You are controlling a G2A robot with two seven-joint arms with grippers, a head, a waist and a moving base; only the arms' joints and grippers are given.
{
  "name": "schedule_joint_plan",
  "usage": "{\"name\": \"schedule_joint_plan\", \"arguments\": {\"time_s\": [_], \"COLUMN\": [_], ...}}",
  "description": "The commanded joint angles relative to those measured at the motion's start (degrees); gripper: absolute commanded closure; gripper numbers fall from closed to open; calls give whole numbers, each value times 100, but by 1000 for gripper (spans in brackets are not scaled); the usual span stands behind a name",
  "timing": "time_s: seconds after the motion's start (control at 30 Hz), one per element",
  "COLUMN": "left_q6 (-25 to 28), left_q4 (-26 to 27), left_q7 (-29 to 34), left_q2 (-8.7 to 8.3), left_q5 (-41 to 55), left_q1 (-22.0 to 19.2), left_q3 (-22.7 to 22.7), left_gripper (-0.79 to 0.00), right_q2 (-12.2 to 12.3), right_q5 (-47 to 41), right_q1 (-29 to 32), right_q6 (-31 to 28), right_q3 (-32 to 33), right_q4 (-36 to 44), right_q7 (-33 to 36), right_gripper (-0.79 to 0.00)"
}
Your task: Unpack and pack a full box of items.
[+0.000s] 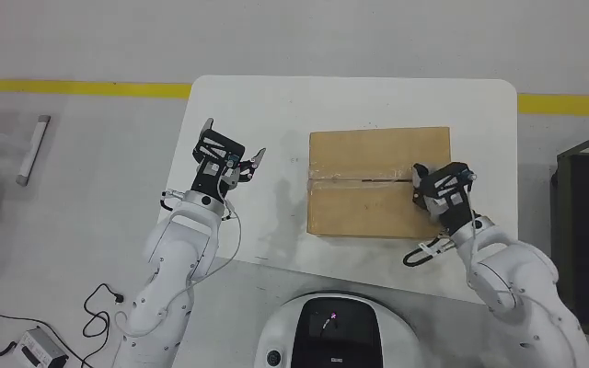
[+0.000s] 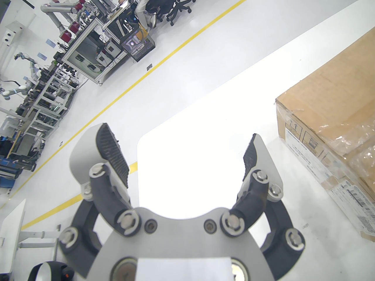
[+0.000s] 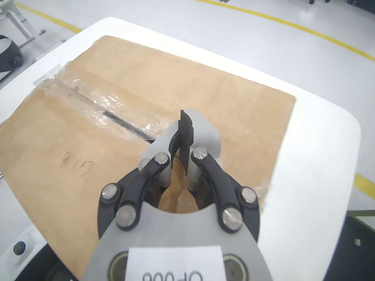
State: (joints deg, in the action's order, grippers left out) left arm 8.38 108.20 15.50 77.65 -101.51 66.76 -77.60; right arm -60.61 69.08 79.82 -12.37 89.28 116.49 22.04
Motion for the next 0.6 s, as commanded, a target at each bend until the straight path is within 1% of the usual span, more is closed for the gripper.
{"name": "schedule_joint_plan", "arguments": {"time_s": [0.0,0.27,0.43,0.57], "left_q6": [0,0,159,281], "left_q4": [0,0,150,260], "left_q7": [0,0,-23,183], "left_q2": [0,0,19,19], "left_q5": [0,0,713,1205], "left_q1": [0,0,170,256], "left_q3": [0,0,50,-16], "left_gripper": [-785,-785,-785,-785], "right_q2": [11,21,-14,-51], "right_q5": [-54,-197,-324,-461], "right_q1": [143,929,1447,1790], "right_q6": [87,497,737,843], "right_q3": [328,1637,2229,2550], "right_q4": [187,863,1211,1428], "right_q7": [-44,56,214,288], "right_gripper": [0,0,0,0]}}
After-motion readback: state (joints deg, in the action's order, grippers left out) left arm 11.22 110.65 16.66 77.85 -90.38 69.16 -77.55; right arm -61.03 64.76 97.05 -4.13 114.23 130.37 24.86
